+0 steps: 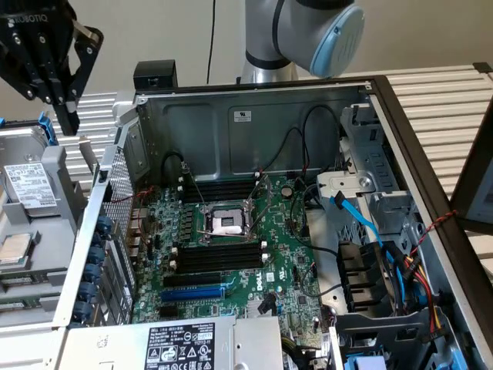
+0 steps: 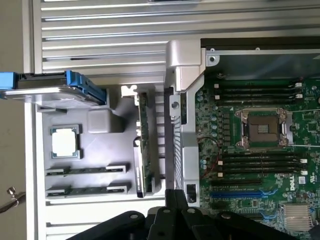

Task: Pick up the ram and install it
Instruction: 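Reach for the ram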

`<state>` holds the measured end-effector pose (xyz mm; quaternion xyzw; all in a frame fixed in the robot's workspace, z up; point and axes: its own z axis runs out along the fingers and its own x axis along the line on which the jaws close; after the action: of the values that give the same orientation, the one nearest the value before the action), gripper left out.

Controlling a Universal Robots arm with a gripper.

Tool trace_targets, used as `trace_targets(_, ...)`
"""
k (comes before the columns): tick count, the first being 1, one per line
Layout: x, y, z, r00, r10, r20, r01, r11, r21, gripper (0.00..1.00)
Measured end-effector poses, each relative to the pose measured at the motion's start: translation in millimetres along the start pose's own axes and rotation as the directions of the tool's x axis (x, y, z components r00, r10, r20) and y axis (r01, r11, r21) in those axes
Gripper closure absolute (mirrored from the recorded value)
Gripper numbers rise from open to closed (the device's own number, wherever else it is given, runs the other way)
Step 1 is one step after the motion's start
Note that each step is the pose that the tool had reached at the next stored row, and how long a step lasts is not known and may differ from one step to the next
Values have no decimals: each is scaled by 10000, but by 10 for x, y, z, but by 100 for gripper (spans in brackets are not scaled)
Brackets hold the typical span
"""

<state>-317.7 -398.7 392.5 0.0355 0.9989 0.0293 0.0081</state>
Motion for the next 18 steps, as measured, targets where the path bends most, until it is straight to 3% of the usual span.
trace_targets(3, 137, -10, -1, 10000, 2, -52, -2, 10000, 4, 90)
trace_targets(5, 228, -13, -2, 9999, 7, -118, -6, 10000, 9, 90)
trace_targets(6, 341, -15, -4, 9998, 11, -204, -11, 10000, 14, 90)
trace_targets(8, 418, -20, -5, 9997, 13, -248, -12, 10000, 18, 90)
trace_targets(14, 551, -29, -7, 9996, -26, -270, 27, 10000, 32, 90)
trace_targets(18, 590, -32, -7, 9992, -285, -278, 290, 9994, 188, 90)
